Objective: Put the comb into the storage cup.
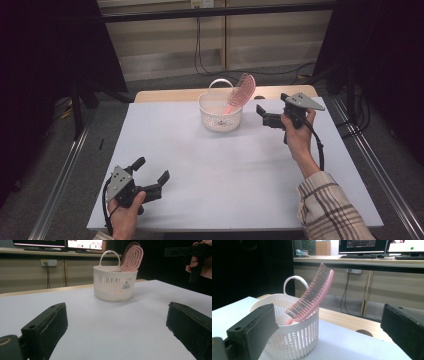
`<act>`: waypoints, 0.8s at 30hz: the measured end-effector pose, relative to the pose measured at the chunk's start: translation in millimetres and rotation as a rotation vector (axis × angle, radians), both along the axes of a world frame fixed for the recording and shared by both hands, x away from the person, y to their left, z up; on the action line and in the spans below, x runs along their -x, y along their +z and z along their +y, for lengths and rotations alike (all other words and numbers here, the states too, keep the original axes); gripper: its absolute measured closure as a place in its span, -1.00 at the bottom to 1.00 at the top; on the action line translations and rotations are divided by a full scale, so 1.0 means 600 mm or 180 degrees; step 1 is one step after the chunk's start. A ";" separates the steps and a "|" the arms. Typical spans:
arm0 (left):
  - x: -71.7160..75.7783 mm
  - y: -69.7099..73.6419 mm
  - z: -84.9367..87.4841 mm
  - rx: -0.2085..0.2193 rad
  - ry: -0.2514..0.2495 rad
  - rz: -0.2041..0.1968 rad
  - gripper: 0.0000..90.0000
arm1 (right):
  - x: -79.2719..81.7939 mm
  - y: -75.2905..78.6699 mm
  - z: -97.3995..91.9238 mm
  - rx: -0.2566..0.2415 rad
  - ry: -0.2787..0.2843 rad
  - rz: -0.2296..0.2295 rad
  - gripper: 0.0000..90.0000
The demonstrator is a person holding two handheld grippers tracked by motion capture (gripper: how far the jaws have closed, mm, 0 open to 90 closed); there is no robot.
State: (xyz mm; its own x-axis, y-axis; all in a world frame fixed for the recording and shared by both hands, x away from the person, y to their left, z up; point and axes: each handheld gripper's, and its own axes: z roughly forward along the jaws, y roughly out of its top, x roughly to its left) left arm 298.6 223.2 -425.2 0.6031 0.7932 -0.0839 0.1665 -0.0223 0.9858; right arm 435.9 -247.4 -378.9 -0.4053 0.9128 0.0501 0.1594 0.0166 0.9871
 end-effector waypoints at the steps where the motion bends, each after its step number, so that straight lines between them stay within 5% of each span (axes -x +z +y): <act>1: 0.000 0.000 0.000 -0.0005 -0.0007 -0.0005 -0.92 | 0.002 0.000 0.000 0.0009 0.0001 -0.0018 -1.00; 16: 0.001 0.001 -0.001 -0.0010 0.0014 -0.0015 -0.92 | 0.042 -0.009 -0.011 -0.0012 -0.0035 -0.0014 -1.00; 24: 0.001 0.000 0.001 -0.0017 0.0093 0.0011 -0.92 | 0.065 -0.010 -0.013 0.0104 -0.0063 -0.0044 -1.00</act>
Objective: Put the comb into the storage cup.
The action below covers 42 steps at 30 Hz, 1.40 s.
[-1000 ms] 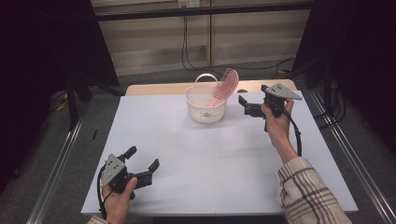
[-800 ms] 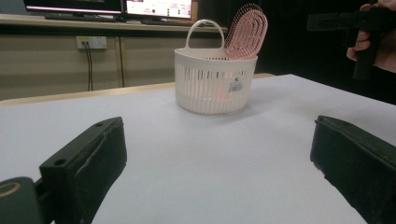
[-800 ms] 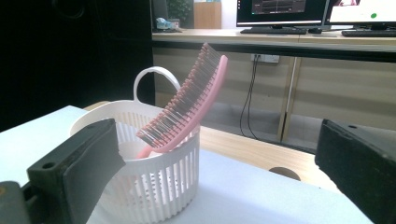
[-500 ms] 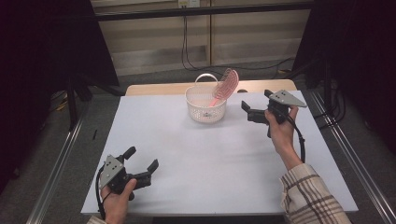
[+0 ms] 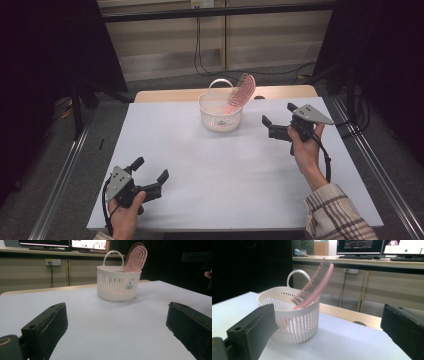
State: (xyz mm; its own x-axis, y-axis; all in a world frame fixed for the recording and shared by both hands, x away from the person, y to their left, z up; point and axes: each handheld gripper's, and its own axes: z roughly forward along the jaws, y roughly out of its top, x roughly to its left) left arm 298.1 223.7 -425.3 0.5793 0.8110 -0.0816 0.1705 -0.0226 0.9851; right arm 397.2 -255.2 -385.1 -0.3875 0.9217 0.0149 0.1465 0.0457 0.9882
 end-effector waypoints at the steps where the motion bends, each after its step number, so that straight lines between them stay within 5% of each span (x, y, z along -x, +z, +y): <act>1: 0.000 0.000 -0.001 0.0004 -0.0003 -0.0008 -0.92 | 0.003 -0.001 -0.001 0.0003 0.0001 0.0003 -1.00; 13: 0.002 0.000 0.000 -0.0011 -0.0044 -0.0038 -0.92 | 0.037 0.004 -0.004 -0.0036 -0.0002 -0.0121 -1.00; 42: 0.004 0.002 0.003 0.0025 -0.0002 -0.0029 -0.92 | 0.108 -0.025 -0.026 0.0061 -0.0078 -0.0071 -1.00</act>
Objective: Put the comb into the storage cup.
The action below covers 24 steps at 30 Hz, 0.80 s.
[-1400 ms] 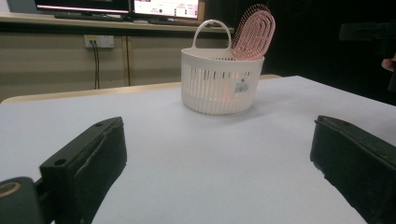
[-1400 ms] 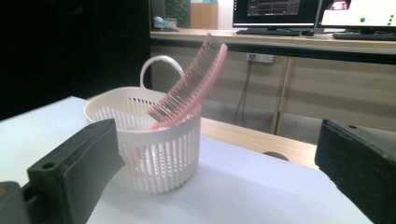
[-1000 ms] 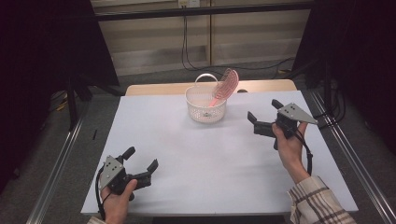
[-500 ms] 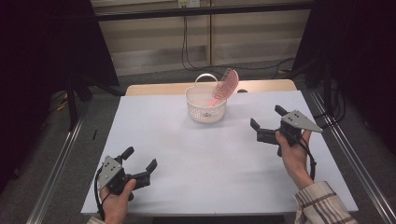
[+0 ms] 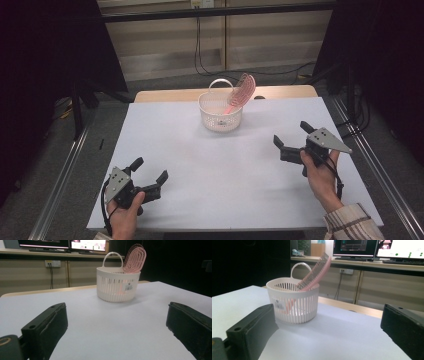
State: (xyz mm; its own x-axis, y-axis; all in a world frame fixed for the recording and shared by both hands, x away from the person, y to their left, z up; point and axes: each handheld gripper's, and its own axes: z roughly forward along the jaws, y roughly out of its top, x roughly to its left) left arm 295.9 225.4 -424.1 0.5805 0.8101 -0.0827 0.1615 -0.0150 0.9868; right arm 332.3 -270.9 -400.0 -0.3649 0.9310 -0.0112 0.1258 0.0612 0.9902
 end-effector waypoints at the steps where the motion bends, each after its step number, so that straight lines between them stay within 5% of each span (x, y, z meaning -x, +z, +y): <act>1: 0.000 0.000 0.000 -0.0005 0.0002 -0.0003 -0.92 | 0.003 -0.002 -0.001 0.0012 -0.0008 0.0004 -1.00; 24: 0.002 0.000 0.001 -0.0023 0.0007 0.0014 -0.92 | 0.069 -0.017 -0.033 -0.0002 -0.0222 -0.0012 -1.00</act>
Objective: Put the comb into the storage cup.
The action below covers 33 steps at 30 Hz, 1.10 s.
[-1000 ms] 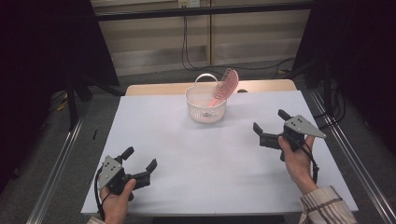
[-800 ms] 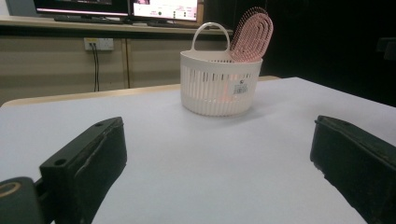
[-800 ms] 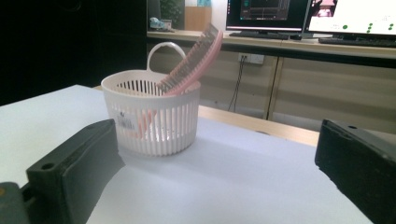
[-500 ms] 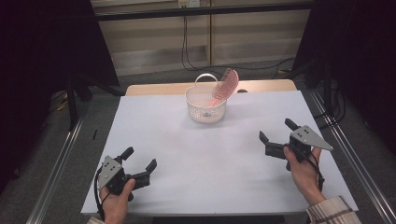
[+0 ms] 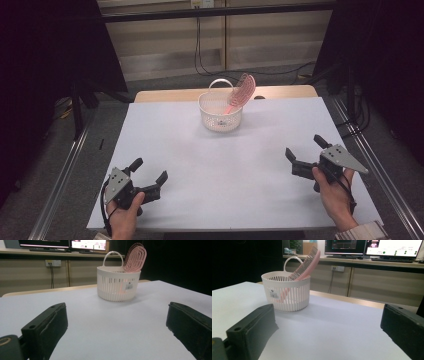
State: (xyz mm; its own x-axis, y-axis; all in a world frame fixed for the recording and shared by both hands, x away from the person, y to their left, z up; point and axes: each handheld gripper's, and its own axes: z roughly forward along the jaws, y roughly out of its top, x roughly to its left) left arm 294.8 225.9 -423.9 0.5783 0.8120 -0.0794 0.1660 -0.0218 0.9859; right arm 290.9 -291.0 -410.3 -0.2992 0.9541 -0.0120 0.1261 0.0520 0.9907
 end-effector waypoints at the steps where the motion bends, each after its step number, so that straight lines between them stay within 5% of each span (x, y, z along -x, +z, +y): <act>1: 0.000 0.000 0.000 0.0008 0.0006 -0.0005 -0.92 | 0.003 0.000 -0.002 -0.0003 -0.0001 0.0001 -1.00; 24: 0.003 0.000 0.001 -0.0052 0.0086 0.0030 -0.91 | 0.063 -0.014 -0.044 -0.0043 -0.0091 -0.0094 -1.00; 33: 0.006 0.001 0.002 -0.0047 0.0063 -0.0005 -0.91 | 0.078 -0.027 -0.045 0.0023 0.0096 -0.0061 -1.00</act>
State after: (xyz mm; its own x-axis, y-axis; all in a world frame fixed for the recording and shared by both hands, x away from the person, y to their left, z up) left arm 291.2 226.8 -423.0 0.5622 0.8243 -0.0664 0.1650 -0.0331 0.9857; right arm 244.4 -318.2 -426.3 -0.3275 0.9445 -0.0248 0.1053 0.0625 0.9925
